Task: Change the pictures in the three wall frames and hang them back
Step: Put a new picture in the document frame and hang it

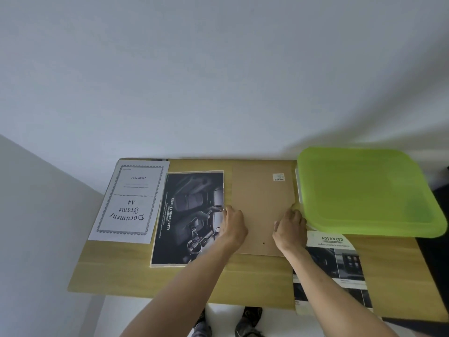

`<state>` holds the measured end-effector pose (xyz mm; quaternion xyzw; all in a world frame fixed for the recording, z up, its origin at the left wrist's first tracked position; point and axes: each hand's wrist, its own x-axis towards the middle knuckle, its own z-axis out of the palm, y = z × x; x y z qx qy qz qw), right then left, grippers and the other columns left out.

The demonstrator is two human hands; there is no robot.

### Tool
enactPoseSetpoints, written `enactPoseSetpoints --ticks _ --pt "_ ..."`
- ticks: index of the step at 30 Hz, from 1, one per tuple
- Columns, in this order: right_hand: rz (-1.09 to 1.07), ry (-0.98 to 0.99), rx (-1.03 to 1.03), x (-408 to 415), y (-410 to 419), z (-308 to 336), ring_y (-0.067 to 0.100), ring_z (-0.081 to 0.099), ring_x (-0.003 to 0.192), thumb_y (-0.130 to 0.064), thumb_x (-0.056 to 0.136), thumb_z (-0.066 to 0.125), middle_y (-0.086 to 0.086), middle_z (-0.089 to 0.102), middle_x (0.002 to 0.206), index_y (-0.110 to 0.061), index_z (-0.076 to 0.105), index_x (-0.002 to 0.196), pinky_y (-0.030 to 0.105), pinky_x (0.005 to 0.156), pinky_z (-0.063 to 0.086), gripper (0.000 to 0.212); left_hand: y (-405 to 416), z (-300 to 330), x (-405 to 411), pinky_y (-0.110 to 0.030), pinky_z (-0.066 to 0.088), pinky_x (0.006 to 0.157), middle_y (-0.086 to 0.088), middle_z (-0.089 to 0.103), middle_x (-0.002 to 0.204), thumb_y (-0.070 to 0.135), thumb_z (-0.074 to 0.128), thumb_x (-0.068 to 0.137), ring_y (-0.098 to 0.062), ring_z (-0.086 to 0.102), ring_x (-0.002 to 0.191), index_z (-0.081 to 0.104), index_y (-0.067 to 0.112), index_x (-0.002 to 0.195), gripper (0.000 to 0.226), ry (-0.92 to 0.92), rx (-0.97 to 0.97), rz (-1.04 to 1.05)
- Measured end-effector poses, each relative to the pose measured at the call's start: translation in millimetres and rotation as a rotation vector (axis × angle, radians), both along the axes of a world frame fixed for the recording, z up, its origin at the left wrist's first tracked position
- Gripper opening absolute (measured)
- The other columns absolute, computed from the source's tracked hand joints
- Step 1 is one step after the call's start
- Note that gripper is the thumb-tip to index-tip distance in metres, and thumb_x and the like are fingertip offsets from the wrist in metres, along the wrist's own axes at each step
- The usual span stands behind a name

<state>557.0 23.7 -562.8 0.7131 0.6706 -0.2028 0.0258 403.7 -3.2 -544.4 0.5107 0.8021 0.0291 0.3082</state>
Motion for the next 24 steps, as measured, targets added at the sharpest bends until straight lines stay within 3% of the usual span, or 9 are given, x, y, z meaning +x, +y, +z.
enactPoseSetpoints --ticks 4,7,13,18,21,24 --pt "0.05 -0.066 0.026 -6.5 0.3 4.3 0.034 0.041 0.127 -0.031 0.098 0.051 0.018 0.04 0.14 -0.003 0.031 0.146 0.04 0.101 0.044 0.059 -2.9 6.8 -12.3 -0.044 0.052 0.087 -0.016 0.041 0.135 -0.01 0.051 0.081 -0.036 0.048 0.118 0.057 -0.001 0.114 0.035 -0.005 0.072 -0.06" --pt "0.099 -0.008 0.064 -26.0 0.2 14.3 0.033 0.041 0.129 -0.031 0.099 0.052 0.017 0.039 0.143 -0.006 0.032 0.148 0.04 0.102 0.043 0.059 -5.7 13.9 -37.6 -0.043 0.052 0.087 -0.012 0.04 0.141 -0.004 0.053 0.084 -0.031 0.043 0.127 0.053 0.005 0.127 0.044 0.019 0.164 -0.095" --pt "0.246 0.195 0.092 -88.3 -13.1 31.3 0.029 0.042 0.133 -0.03 0.099 0.054 0.014 0.041 0.146 -0.013 0.04 0.145 0.039 0.107 0.044 0.051 -26.3 20.3 -119.3 -0.043 0.051 0.094 -0.009 0.041 0.14 0.016 0.062 0.088 -0.028 0.043 0.127 0.055 0.01 0.118 0.031 0.08 0.237 -0.067" --pt "0.346 0.132 0.042 -131.4 -40.5 27.8 0.027 0.044 0.129 -0.032 0.1 0.05 0.013 0.041 0.144 -0.016 0.04 0.145 0.035 0.104 0.045 0.049 -64.0 9.7 -183.5 -0.044 0.023 0.119 -0.011 0.012 0.162 0.049 0.071 0.081 -0.029 0.013 0.149 0.024 0.011 0.151 0.092 0.118 0.108 -0.119" --pt "0.371 0.047 -0.007 -148.9 -57.5 20.2 0.029 0.042 0.129 -0.039 0.1 0.047 0.013 0.039 0.145 -0.014 0.038 0.145 0.036 0.104 0.043 0.052 -83.6 -1.7 -207.9 -0.04 0.006 0.123 -0.008 -0.011 0.163 0.068 0.071 0.069 -0.025 -0.007 0.151 -0.001 0.009 0.156 0.127 0.099 0.019 -0.206" --pt "0.319 -0.016 -0.054 -163.5 -71.8 14.8 0.031 0.036 0.134 -0.042 0.1 0.045 0.015 0.032 0.15 -0.006 0.032 0.146 0.037 0.108 0.038 0.06 -96.9 -9.5 -218.5 -0.036 -0.004 0.12 -0.008 -0.026 0.159 0.075 0.069 0.064 -0.023 -0.02 0.148 -0.018 0.007 0.152 0.141 0.095 -0.065 -0.288"
